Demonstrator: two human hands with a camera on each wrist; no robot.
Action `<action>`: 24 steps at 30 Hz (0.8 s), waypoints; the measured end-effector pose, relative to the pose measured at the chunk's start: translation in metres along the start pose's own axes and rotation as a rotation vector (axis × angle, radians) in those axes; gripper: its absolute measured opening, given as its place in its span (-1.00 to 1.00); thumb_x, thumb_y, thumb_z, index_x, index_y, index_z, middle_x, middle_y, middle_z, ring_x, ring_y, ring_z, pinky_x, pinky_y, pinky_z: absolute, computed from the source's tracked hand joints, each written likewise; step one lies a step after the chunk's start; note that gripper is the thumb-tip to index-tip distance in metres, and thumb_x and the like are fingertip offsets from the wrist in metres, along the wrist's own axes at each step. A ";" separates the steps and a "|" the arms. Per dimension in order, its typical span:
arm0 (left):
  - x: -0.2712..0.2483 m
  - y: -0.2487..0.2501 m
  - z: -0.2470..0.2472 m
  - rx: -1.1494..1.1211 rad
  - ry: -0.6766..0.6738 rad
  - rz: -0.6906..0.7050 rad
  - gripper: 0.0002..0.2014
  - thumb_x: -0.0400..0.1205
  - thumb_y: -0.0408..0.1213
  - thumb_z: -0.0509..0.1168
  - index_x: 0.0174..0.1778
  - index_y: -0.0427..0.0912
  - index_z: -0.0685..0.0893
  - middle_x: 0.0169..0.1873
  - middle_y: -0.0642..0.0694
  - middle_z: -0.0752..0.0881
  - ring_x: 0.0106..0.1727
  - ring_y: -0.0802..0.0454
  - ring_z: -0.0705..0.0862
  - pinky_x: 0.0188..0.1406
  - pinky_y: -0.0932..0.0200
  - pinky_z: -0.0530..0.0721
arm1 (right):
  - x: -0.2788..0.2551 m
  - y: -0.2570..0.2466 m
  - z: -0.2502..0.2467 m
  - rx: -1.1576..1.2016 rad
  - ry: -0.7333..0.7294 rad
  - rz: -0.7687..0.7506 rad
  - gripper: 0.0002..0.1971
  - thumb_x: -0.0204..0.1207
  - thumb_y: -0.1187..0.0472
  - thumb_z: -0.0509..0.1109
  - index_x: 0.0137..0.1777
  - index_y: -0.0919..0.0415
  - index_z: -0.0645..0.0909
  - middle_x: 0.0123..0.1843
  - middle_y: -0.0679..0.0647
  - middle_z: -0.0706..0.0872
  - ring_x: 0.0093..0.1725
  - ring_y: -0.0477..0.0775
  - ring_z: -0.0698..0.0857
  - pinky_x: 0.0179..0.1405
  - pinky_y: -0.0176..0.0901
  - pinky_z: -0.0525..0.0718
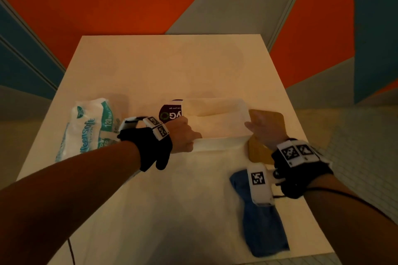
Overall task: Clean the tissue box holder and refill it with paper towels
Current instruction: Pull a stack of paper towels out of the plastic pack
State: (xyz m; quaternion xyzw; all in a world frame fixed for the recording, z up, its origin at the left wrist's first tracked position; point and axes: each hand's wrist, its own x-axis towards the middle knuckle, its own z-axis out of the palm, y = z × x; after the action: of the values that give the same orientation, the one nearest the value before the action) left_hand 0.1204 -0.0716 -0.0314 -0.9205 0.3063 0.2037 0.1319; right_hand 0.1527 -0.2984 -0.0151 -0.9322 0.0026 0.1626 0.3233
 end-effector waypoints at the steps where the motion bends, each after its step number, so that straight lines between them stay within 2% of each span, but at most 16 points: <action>1: 0.002 0.002 0.000 0.008 0.000 0.003 -0.64 0.65 -0.23 -0.03 0.35 -0.16 0.40 -0.04 -0.22 0.75 -0.01 -0.19 0.63 0.31 0.10 0.25 | 0.005 -0.001 0.002 0.017 -0.043 0.029 -0.68 0.59 0.27 0.27 0.32 0.32 0.53 0.21 0.27 0.68 0.22 0.30 0.63 -0.03 -0.30 0.46; 3: 0.006 0.004 0.001 0.008 0.003 0.005 -0.65 0.64 -0.24 -0.03 0.33 -0.18 0.40 -0.05 -0.23 0.75 -0.02 -0.20 0.64 0.31 0.09 0.27 | 0.013 0.006 0.008 0.024 -0.061 0.031 -0.66 0.56 0.42 0.23 0.33 0.32 0.51 0.21 0.28 0.67 0.21 0.34 0.63 0.07 -0.15 0.55; 5: 0.009 0.004 0.003 0.012 0.009 0.005 -0.65 0.63 -0.25 -0.03 0.32 -0.20 0.41 -0.06 -0.25 0.75 -0.03 -0.21 0.65 0.33 0.07 0.29 | 0.015 0.016 0.013 -0.025 -0.032 0.001 -0.63 0.51 0.50 0.16 0.30 0.32 0.51 0.17 0.32 0.69 0.14 0.38 0.65 0.16 0.17 0.65; 6: 0.010 0.004 0.003 0.014 0.010 0.005 -0.65 0.63 -0.25 -0.03 0.31 -0.20 0.41 -0.07 -0.25 0.75 -0.03 -0.21 0.65 0.35 0.06 0.31 | 0.016 0.018 0.014 -0.028 -0.017 -0.013 -0.59 0.50 0.53 0.14 0.32 0.28 0.51 0.16 0.30 0.69 0.13 0.35 0.65 0.16 0.19 0.65; 9: 0.012 0.004 0.004 -0.001 0.007 0.004 -0.65 0.62 -0.24 -0.02 0.29 -0.20 0.44 -0.06 -0.24 0.76 -0.03 -0.20 0.66 0.37 0.02 0.34 | 0.019 0.021 0.015 -0.037 -0.002 0.001 -0.51 0.49 0.56 0.12 0.37 0.21 0.48 0.08 0.16 0.64 0.09 0.23 0.62 0.09 0.00 0.61; 12: 0.014 0.005 0.006 -0.042 0.013 0.004 -0.65 0.62 -0.21 0.00 0.30 -0.20 0.44 -0.03 -0.25 0.75 0.00 -0.20 0.65 0.38 0.02 0.33 | 0.023 0.031 0.015 -0.126 0.074 -0.054 -0.57 0.41 0.52 0.15 0.17 0.13 0.58 0.03 0.17 0.71 0.01 0.25 0.66 0.10 0.19 0.69; 13: 0.015 0.005 0.006 -0.064 0.006 0.000 -0.64 0.62 -0.20 0.01 0.31 -0.19 0.43 0.01 -0.24 0.74 0.03 -0.19 0.64 0.38 0.03 0.33 | 0.030 0.041 0.017 -0.172 0.085 -0.092 -0.60 0.37 0.50 0.15 0.07 0.09 0.60 -0.02 0.16 0.72 -0.05 0.23 0.67 0.04 0.22 0.72; 15: 0.015 0.004 0.008 -0.141 0.003 -0.017 -0.62 0.62 -0.21 0.03 0.37 -0.16 0.41 0.15 -0.24 0.69 0.15 -0.18 0.59 0.42 0.02 0.31 | 0.031 0.043 0.016 -0.192 0.049 -0.123 -0.60 0.37 0.49 0.17 0.09 0.09 0.60 0.01 0.18 0.72 -0.01 0.23 0.67 0.08 0.23 0.70; 17: 0.012 0.005 0.009 -0.289 0.033 -0.046 -0.56 0.61 -0.22 0.09 0.44 -0.12 0.34 0.36 -0.23 0.55 0.38 -0.18 0.45 0.51 -0.01 0.21 | 0.018 0.026 0.013 -0.179 0.055 -0.127 -0.66 0.32 0.49 0.24 0.00 0.12 0.63 -0.04 0.17 0.73 -0.02 0.25 0.67 0.09 0.15 0.69; 19: -0.001 0.006 0.006 -0.478 0.137 -0.104 -0.50 0.60 -0.23 0.15 0.49 -0.11 0.27 0.50 -0.19 0.38 0.55 -0.12 0.24 0.56 0.02 0.06 | 0.010 0.015 0.008 -0.153 0.084 -0.137 -0.68 0.28 0.54 0.28 -0.11 0.15 0.64 -0.12 0.19 0.71 0.00 0.26 0.67 0.07 0.00 0.63; 20: -0.010 0.006 0.006 -0.579 0.226 -0.147 -0.49 0.59 -0.23 0.17 0.49 -0.12 0.28 0.52 -0.18 0.36 0.58 -0.11 0.21 0.57 0.03 0.04 | 0.005 0.011 0.005 -0.093 0.058 -0.117 -0.67 0.32 0.59 0.26 -0.02 0.25 0.65 -0.03 0.28 0.72 0.09 0.29 0.65 0.13 0.03 0.60; 22: -0.034 0.005 0.010 -0.772 0.473 -0.255 -0.50 0.54 -0.21 0.19 0.42 -0.20 0.40 0.46 -0.21 0.46 0.53 -0.16 0.31 0.58 -0.03 0.16 | 0.008 0.007 0.003 -0.036 -0.005 -0.097 -0.55 0.40 0.62 0.23 0.29 0.37 0.56 0.27 0.38 0.64 0.30 0.37 0.56 0.35 0.20 0.50; 24: -0.060 0.001 0.022 -0.877 0.659 -0.407 -0.49 0.46 -0.14 0.14 0.30 -0.30 0.54 0.36 -0.29 0.57 0.43 -0.23 0.45 0.48 0.02 0.26 | 0.007 0.005 0.000 -0.059 -0.007 -0.077 -0.52 0.47 0.53 0.28 0.41 0.36 0.44 0.37 0.41 0.57 0.35 0.42 0.52 0.41 0.30 0.44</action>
State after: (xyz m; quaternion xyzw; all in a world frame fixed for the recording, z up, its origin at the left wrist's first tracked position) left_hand 0.0697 -0.0334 -0.0231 -0.9441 0.0353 -0.0152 -0.3273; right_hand 0.1586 -0.3015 -0.0206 -0.9402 -0.0389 0.1531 0.3016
